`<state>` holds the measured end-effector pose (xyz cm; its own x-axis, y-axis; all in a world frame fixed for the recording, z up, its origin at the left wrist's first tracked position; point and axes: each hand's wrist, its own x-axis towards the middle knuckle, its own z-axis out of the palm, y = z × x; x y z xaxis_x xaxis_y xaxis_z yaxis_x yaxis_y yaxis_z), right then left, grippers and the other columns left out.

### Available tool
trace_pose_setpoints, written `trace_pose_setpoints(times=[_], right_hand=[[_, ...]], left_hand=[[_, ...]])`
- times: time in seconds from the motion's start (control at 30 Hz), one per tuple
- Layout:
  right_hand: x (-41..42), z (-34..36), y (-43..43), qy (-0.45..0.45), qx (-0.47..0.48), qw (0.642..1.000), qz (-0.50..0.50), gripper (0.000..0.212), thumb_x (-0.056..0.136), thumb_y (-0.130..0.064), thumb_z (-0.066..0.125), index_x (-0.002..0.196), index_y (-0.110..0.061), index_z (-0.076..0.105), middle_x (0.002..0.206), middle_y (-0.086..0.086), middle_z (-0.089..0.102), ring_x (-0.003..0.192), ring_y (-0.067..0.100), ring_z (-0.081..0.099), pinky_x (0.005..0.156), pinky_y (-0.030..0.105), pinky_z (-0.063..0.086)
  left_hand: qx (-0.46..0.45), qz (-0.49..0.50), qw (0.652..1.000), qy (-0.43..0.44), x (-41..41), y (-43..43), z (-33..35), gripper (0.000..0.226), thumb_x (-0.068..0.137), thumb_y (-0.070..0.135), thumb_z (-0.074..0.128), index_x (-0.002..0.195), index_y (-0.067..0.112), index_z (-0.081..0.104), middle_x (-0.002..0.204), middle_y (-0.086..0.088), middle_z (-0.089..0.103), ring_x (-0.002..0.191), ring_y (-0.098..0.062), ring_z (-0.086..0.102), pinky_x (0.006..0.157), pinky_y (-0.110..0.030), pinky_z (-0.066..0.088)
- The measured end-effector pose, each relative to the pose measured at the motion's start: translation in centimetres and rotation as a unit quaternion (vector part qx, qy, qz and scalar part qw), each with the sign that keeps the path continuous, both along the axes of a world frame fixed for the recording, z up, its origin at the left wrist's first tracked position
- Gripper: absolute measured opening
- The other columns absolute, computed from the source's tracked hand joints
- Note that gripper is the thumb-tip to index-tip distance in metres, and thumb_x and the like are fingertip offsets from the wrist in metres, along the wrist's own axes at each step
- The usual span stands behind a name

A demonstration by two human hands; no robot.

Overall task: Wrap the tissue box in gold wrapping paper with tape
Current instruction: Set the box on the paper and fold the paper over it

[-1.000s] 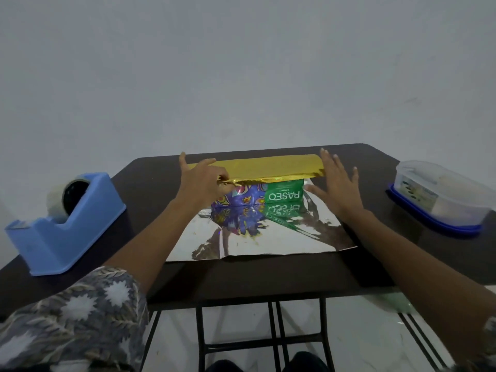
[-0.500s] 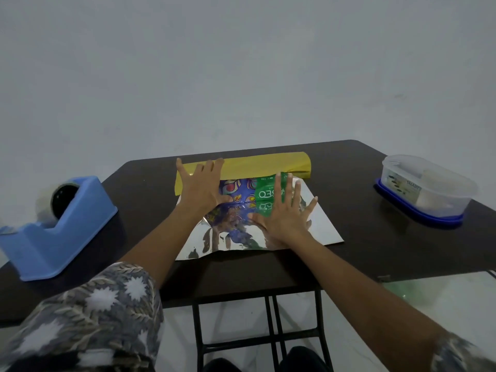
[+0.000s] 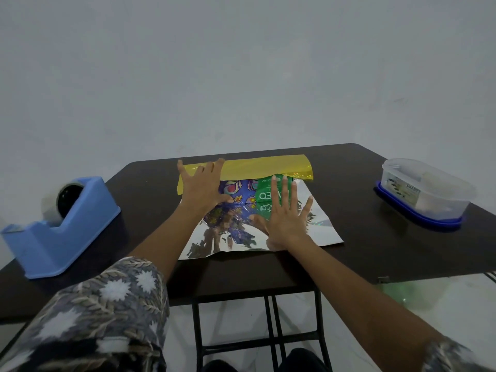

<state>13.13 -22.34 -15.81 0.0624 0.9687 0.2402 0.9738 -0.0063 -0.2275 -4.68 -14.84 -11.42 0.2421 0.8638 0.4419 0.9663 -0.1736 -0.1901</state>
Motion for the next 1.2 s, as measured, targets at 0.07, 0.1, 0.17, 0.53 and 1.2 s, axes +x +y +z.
trace_pose_setpoints(times=[0.07, 0.1, 0.17, 0.53, 1.2], right_hand=[[0.0, -0.4, 0.3, -0.008, 0.042, 0.999, -0.006, 0.092, 0.088, -0.068, 0.031, 0.133, -0.025, -0.037, 0.153, 0.005, -0.03, 0.14, 0.024, -0.028, 0.106, 0.056, -0.021], [-0.1, -0.6, 0.4, -0.018, 0.079, 0.997, -0.004, 0.093, 0.088, -0.068, 0.033, 0.139, -0.026, -0.032, 0.156, 0.006, -0.022, 0.142, 0.024, -0.023, 0.106, 0.056, -0.023], [-0.4, -0.6, 0.5, -0.034, 0.141, 0.989, -0.004, 0.092, 0.082, -0.069, 0.031, 0.148, -0.022, -0.012, 0.158, 0.009, 0.011, 0.145, 0.027, 0.001, 0.107, 0.056, -0.016], [-0.5, 5.9, 5.3, 0.004, 0.133, 0.976, 0.17, 0.051, 0.101, -0.041, 0.026, 0.149, -0.024, 0.02, 0.159, -0.005, 0.011, 0.146, 0.011, -0.001, 0.114, 0.048, -0.009], [0.5, 3.4, 7.7, -0.102, 0.102, 0.976, 0.165, 0.045, 0.1, -0.041, 0.025, 0.144, -0.032, 0.033, 0.151, -0.01, 0.033, 0.144, 0.01, 0.017, 0.115, 0.045, 0.0]], left_hand=[[0.006, -0.007, 1.0, 0.001, -0.2, -0.2, -0.1, 0.09, 0.072, 0.072, 0.058, 0.14, 0.021, 0.03, 0.134, 0.003, 0.05, 0.123, -0.019, 0.05, 0.109, -0.065, 0.007], [0.006, -0.008, 1.0, 0.003, -0.2, -0.4, -0.1, 0.084, 0.073, 0.071, 0.057, 0.136, 0.02, 0.034, 0.131, 0.003, 0.051, 0.12, -0.018, 0.052, 0.109, -0.064, 0.006], [-0.002, -0.01, 1.0, 0.009, -0.3, -0.6, -0.1, 0.073, 0.075, 0.07, 0.056, 0.125, 0.02, 0.041, 0.126, 0.004, 0.051, 0.115, -0.017, 0.053, 0.109, -0.064, 0.006], [-0.066, -0.119, 0.985, -0.104, -2.9, -1.1, 1.3, 0.039, 0.097, 0.052, 0.032, 0.117, 0.03, 0.057, 0.12, 0.013, 0.06, 0.115, -0.01, 0.054, 0.111, -0.06, -0.004], [-0.042, -0.119, 0.977, -0.173, -4.2, 0.0, 2.1, 0.03, 0.092, 0.043, 0.052, 0.11, 0.027, 0.07, 0.125, 0.003, 0.063, 0.128, -0.013, 0.046, 0.112, -0.046, 0.001]])
